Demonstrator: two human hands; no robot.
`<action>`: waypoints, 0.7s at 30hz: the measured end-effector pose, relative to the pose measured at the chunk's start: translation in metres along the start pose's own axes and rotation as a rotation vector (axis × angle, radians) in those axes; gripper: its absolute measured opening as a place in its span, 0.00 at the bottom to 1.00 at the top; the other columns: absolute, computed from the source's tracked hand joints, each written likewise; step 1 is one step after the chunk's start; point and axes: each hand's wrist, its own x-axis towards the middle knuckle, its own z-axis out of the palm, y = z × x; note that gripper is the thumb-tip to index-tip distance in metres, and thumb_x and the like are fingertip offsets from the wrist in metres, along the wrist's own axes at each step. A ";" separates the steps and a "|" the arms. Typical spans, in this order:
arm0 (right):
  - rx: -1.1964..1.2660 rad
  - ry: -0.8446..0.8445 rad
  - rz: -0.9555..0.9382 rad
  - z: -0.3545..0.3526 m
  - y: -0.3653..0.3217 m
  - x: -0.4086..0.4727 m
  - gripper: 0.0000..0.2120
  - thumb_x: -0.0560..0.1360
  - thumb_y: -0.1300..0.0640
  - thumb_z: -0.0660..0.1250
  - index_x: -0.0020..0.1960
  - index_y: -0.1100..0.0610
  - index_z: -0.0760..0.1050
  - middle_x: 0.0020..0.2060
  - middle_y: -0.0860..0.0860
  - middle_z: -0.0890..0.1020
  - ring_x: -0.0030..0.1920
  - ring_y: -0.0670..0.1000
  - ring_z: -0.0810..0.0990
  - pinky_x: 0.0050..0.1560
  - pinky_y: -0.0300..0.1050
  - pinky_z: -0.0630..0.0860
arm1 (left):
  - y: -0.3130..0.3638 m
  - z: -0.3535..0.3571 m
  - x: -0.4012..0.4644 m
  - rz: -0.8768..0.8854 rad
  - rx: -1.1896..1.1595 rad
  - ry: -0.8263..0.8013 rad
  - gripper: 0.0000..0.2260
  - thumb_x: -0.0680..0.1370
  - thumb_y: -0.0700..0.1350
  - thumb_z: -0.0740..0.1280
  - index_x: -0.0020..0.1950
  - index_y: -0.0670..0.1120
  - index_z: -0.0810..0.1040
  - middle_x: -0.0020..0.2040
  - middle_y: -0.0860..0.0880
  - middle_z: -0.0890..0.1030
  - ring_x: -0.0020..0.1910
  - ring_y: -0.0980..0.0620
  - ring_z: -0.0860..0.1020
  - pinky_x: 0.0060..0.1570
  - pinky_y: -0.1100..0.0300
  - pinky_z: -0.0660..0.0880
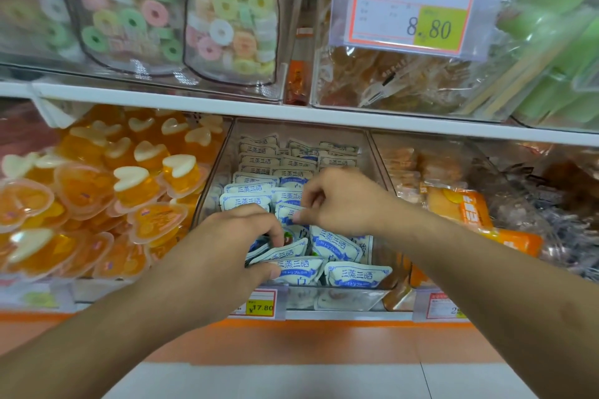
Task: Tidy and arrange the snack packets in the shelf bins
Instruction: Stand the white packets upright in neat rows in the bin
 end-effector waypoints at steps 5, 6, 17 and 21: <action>-0.010 0.117 -0.032 0.005 -0.004 0.000 0.06 0.74 0.57 0.75 0.44 0.48 0.80 0.41 0.43 0.83 0.46 0.48 0.84 0.50 0.50 0.84 | 0.002 -0.002 -0.001 -0.012 -0.004 0.004 0.18 0.74 0.58 0.76 0.59 0.63 0.73 0.56 0.67 0.75 0.58 0.64 0.74 0.60 0.63 0.74; 0.004 0.166 -0.057 0.003 -0.007 -0.002 0.06 0.74 0.55 0.75 0.47 0.48 0.80 0.42 0.43 0.82 0.47 0.48 0.83 0.51 0.51 0.83 | 0.002 -0.002 -0.001 -0.011 0.005 0.004 0.20 0.74 0.58 0.76 0.62 0.64 0.72 0.57 0.68 0.74 0.59 0.64 0.73 0.61 0.65 0.73; 0.101 -0.163 -0.158 -0.002 -0.010 -0.029 0.07 0.78 0.47 0.72 0.46 0.47 0.86 0.40 0.45 0.88 0.46 0.47 0.86 0.53 0.50 0.82 | -0.001 -0.017 -0.001 0.025 0.278 -0.047 0.17 0.78 0.55 0.72 0.61 0.62 0.67 0.61 0.63 0.70 0.58 0.57 0.75 0.56 0.55 0.77; 0.033 -0.163 -0.174 0.002 -0.013 -0.034 0.07 0.77 0.45 0.74 0.46 0.48 0.86 0.38 0.44 0.87 0.44 0.44 0.85 0.51 0.46 0.82 | -0.004 -0.018 0.001 0.017 0.365 -0.088 0.15 0.79 0.52 0.72 0.60 0.61 0.69 0.62 0.61 0.71 0.56 0.56 0.76 0.54 0.55 0.78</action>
